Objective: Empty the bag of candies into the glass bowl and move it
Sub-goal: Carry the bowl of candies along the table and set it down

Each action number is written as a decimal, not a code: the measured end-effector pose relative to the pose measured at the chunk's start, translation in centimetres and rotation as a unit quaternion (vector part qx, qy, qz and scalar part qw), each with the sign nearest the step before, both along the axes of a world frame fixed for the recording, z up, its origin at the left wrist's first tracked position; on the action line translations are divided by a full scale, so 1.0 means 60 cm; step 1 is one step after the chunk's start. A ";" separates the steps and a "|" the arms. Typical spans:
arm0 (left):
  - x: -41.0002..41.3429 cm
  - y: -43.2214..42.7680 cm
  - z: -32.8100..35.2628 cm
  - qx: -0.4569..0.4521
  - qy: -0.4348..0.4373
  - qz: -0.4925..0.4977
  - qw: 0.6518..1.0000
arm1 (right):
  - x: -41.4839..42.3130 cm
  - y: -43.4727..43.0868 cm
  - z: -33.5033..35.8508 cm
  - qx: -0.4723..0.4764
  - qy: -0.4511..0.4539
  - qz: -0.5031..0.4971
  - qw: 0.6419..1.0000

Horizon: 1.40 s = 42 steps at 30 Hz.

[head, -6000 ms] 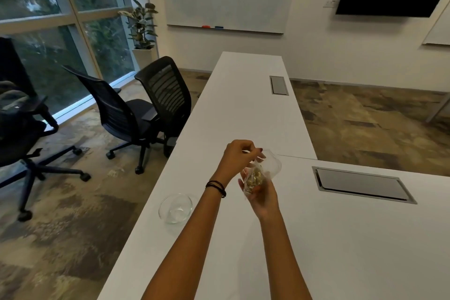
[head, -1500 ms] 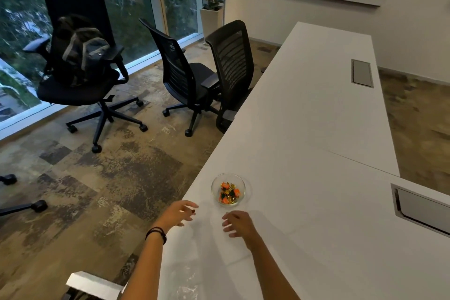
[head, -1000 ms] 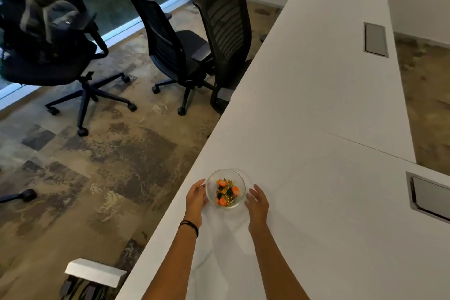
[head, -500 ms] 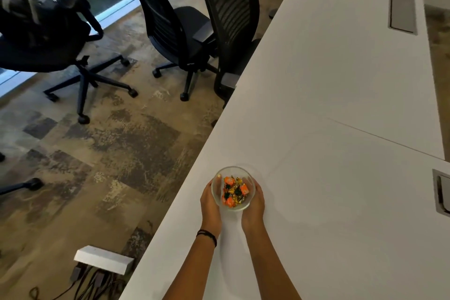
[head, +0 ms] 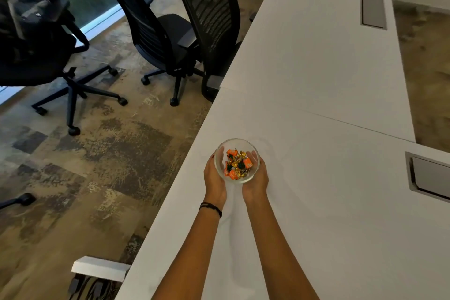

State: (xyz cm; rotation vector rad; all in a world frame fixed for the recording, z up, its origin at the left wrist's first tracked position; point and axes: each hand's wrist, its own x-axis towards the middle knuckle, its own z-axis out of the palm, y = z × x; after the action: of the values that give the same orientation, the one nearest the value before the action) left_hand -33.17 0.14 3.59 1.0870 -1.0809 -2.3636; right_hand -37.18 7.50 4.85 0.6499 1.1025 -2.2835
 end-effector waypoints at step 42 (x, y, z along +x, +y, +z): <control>-0.155 0.599 -0.011 -0.031 0.023 -0.417 0.908 | -0.088 0.650 -0.017 0.168 0.001 -0.242 0.956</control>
State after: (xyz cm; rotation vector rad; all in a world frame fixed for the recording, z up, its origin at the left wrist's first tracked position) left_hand -42.45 36.07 2.96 0.5839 -1.8646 -2.9029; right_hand -42.46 46.52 3.83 1.1623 1.4819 -2.5070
